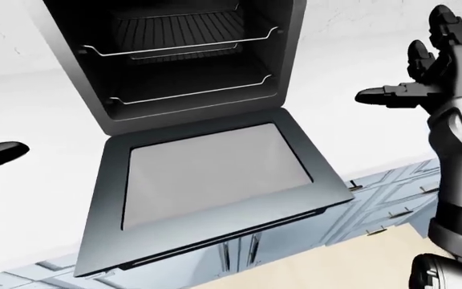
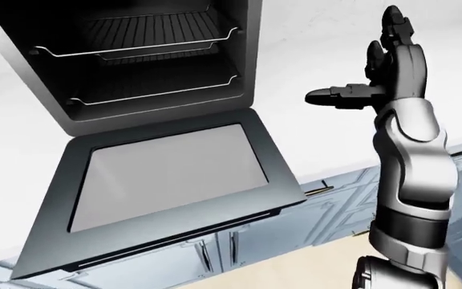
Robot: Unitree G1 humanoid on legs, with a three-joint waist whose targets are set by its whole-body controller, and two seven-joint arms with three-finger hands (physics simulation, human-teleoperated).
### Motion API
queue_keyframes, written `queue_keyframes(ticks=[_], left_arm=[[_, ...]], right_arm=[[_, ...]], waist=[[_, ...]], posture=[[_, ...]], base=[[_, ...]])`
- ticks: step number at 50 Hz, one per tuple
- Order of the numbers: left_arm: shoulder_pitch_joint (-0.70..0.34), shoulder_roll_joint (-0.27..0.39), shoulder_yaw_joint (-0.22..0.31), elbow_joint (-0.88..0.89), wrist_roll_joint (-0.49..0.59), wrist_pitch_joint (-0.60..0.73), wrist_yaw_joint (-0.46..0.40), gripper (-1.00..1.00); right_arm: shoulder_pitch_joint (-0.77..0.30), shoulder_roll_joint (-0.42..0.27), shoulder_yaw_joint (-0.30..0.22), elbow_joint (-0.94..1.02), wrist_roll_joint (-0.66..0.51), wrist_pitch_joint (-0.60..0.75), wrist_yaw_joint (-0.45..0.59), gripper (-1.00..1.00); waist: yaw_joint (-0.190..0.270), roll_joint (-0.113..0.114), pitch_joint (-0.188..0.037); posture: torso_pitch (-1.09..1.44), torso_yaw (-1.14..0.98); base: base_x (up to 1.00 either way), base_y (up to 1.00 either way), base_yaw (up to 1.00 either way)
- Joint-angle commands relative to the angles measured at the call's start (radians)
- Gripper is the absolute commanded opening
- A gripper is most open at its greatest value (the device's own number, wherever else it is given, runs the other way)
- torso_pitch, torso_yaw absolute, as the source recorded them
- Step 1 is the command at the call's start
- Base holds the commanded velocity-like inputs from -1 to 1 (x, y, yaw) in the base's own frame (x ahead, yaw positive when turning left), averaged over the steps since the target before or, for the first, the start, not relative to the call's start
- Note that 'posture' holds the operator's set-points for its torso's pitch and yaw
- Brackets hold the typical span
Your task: Close the toaster oven door.
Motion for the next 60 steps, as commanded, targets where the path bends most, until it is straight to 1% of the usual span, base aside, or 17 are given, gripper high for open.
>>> queue_keyframes(ticks=[1, 4, 6, 8, 10, 11, 17, 19, 24, 37, 46, 60], left_arm=[[-0.014, 0.025, 0.018, -0.03, -0.003, -0.032, -0.003, 1.0], [-0.012, 0.026, 0.02, -0.025, 0.0, -0.03, -0.007, 1.0], [-0.013, 0.033, 0.024, -0.018, 0.003, -0.03, -0.01, 1.0], [-0.015, 0.038, 0.027, -0.01, 0.005, -0.032, -0.011, 1.0], [-0.018, 0.047, 0.037, -0.001, 0.001, -0.03, -0.008, 1.0], [-0.014, 0.049, 0.04, 0.003, 0.005, -0.036, -0.011, 1.0], [-0.011, 0.08, 0.061, 0.088, 0.019, -0.08, -0.018, 1.0], [-0.009, 0.088, 0.068, 0.101, 0.012, -0.078, -0.018, 1.0], [-0.006, 0.092, 0.065, 0.12, 0.016, -0.096, -0.016, 1.0], [-0.005, 0.1, 0.069, 0.125, 0.009, -0.096, -0.012, 1.0], [-0.007, 0.107, 0.073, 0.128, 0.004, -0.093, -0.009, 1.0], [-0.007, 0.112, 0.075, 0.123, -0.003, -0.087, -0.009, 1.0]], right_arm=[[-0.04, -0.022, -0.026, 0.008, -0.025, -0.027, -0.019, 1.0], [-0.046, -0.036, -0.003, 0.055, -0.069, -0.042, 0.004, 1.0], [-0.054, -0.03, -0.003, 0.075, -0.086, -0.075, 0.013, 1.0], [-0.049, -0.04, 0.011, 0.101, -0.124, -0.127, 0.041, 1.0], [-0.046, -0.037, 0.012, 0.13, -0.149, -0.173, 0.066, 1.0], [-0.048, -0.036, 0.009, 0.127, -0.148, -0.169, 0.081, 1.0], [-0.038, -0.034, 0.016, 0.163, -0.21, -0.252, 0.122, 1.0], [-0.04, -0.031, 0.014, 0.171, -0.218, -0.26, 0.136, 1.0], [-0.028, -0.034, 0.018, 0.193, -0.256, -0.319, 0.17, 1.0], [0.009, -0.007, 0.014, 0.125, -0.261, -0.311, 0.27, 1.0], [0.026, 0.008, 0.021, 0.098, -0.272, -0.315, 0.328, 1.0], [0.026, 0.019, 0.028, 0.066, -0.287, -0.295, 0.382, 1.0]], waist=[[-0.002, 0.006, -0.022], [0.001, 0.006, -0.021], [0.002, 0.007, -0.02], [0.001, 0.009, -0.019], [0.001, 0.011, -0.019], [0.0, 0.012, -0.018], [-0.001, 0.016, -0.019], [-0.001, 0.017, -0.02], [-0.002, 0.018, -0.021], [-0.003, 0.019, -0.025], [-0.004, 0.02, -0.028], [-0.005, 0.022, -0.03]], posture=[[0.0, 0.0], [0.0, 0.0], [0.0, 0.0], [0.0, 0.0], [0.0, 0.0], [0.0, 0.0], [0.0, 0.0], [0.0, 0.0], [0.0, 0.0], [0.0, 0.0], [0.0, 0.0], [0.0, 0.0]], base=[[0.0, 0.0, 0.0], [0.0, 0.0, 0.0], [0.0, 0.0, 0.0], [0.0, 0.0, 0.0], [0.0, 0.0, 0.0], [0.0, 0.0, 0.0], [0.0, 0.0, 0.0], [0.0, 0.0, 0.0], [0.0, 0.0, 0.0], [0.0, 0.0, 0.0], [0.0, 0.0, 0.0], [0.0, 0.0, 0.0]])
